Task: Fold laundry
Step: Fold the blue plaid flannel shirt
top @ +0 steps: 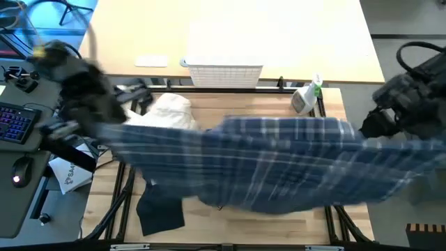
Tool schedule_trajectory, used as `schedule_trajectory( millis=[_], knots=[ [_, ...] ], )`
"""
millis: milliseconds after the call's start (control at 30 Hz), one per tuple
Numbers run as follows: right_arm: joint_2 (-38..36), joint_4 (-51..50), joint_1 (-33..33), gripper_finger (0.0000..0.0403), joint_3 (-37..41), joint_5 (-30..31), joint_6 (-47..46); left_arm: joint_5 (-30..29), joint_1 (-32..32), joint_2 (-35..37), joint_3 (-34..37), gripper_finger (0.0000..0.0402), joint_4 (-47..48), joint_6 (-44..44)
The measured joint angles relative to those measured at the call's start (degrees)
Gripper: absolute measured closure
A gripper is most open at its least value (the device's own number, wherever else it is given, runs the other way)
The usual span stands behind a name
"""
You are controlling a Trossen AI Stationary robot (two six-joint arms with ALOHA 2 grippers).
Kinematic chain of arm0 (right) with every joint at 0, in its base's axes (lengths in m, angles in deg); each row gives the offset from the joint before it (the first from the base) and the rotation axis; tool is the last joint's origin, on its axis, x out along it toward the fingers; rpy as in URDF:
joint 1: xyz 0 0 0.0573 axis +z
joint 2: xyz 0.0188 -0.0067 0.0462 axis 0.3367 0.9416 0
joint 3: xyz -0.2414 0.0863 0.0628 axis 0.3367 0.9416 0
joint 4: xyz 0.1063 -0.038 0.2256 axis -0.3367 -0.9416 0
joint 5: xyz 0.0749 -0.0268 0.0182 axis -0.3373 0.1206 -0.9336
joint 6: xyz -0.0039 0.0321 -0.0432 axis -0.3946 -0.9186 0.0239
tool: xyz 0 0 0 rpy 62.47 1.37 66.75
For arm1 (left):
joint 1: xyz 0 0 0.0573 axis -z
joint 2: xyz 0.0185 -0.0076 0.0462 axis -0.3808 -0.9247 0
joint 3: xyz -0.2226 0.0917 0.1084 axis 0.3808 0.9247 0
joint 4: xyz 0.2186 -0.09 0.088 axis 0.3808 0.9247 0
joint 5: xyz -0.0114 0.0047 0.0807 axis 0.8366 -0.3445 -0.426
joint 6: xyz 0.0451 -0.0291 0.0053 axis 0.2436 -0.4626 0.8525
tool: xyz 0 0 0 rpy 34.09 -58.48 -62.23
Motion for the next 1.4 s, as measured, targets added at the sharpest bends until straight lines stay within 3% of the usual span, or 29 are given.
schedule_trajectory(
  millis=[100, 200, 300, 367, 567, 667, 767, 1000, 1200, 1400],
  knots=[
    [0.9, -0.9, -1.3, 0.0403, -2.28, 5.73, 2.35, -0.11, 0.68, 0.0, 0.0, 0.0401, -7.57, 1.46],
    [0.04, -11.08, -5.55, 0.0403, -5.72, 16.69, 5.24, -4.01, -2.47, 1.44, -0.04, 0.0401, -3.09, 3.46],
    [-2.72, -20.1, -10.2, 0.0403, -4.91, 33.2, 4.69, -11.28, -8.67, 3.0, -0.15, 0.0401, 10.17, 7.88],
    [-4.27, -27.2, -13.51, 0.0403, -3.66, 41.13, 4.63, -17.98, -12.85, 3.49, -0.15, 0.0401, 21.65, 10.88],
    [-5.31, -50.5, -22.49, 0.0403, -0.4, 53.81, -0.26, -43.97, -22.67, 2.42, 0.02, 0.0401, 56.25, 18.35],
    [-5.32, -58.09, -26.5, 0.0403, 4.03, 55.47, -3.83, -56.67, -26.13, 1.05, 0.07, 0.0401, 69.12, 21.14],
    [-5.66, -61.58, -30.96, 0.0403, 10.88, 56.1, -5.6, -62.95, -29.51, 0.24, 3.6, 0.0401, 75.46, 24.41],
    [-6.65, -62.06, -40.19, 0.0403, 29.24, 56.46, -6.9, -61.74, -35.81, 0.56, 21.22, 0.0401, 74.31, 28.87],
    [-6.63, -60.97, -43.2, 0.0403, 44.2, 55.83, -8.6, -54.52, -40.0, 0.56, 36.55, 0.0401, 69.5, 25.74],
    [-6.65, -53.99, -43.28, 0.0403, 54.17, 51.73, -8.8, -59.8, -42.2, 0.67, 46.39, 0.039, 64.63, 23.41]
  ],
)
